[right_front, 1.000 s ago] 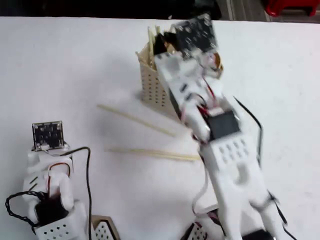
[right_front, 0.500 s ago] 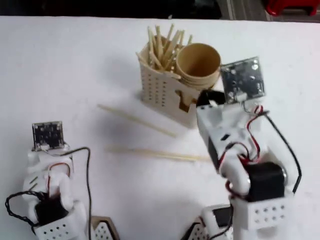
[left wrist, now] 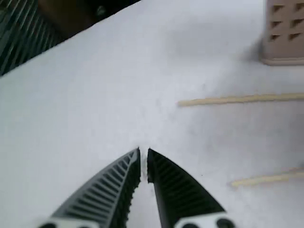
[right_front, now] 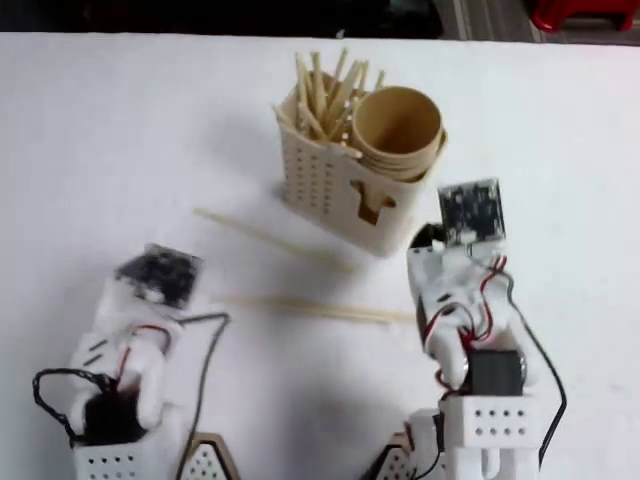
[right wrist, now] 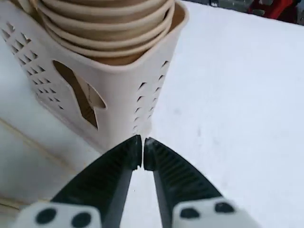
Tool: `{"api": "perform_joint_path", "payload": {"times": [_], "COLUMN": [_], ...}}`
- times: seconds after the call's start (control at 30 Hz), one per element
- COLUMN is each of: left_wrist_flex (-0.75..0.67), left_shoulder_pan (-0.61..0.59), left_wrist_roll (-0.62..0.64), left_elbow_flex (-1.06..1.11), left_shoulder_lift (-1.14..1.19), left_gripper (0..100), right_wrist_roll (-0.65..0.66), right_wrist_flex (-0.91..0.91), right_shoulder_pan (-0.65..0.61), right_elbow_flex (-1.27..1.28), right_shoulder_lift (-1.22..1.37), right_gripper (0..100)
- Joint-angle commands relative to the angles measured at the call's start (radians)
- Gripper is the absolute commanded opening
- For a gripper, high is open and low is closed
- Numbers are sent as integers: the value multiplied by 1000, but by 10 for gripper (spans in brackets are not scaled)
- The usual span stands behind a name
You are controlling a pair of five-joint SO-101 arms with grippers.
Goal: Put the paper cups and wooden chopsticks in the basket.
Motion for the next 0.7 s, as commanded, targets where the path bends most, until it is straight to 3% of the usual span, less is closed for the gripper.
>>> {"api": "perform_joint_path", "payload": {"times": [0.0, 0.17, 0.3, 0.5, 0.67], "left_wrist_flex": [92, 235, 239, 212, 216], "left_shoulder_pan": [189, 412, 486, 532, 651], "left_wrist_roll": [-89, -146, -149, -158, -321], "left_elbow_flex": [-115, -196, -206, -413, -611], "left_shoulder_lift": [-7, -5, 67, 461, 854], "left_gripper": [50, 97, 130, 170, 183], "right_wrist_roll": [-61, -83, -84, -84, -86], "right_wrist_flex": [-133, -165, -163, -165, -165], "right_shoulder_pan": [7, 8, 50, 119, 122], "right_elbow_flex": [120, 183, 195, 195, 195], "right_shoulder_lift": [-137, -229, -271, -288, -288], "right_gripper": [18, 18, 18, 18, 18]}}
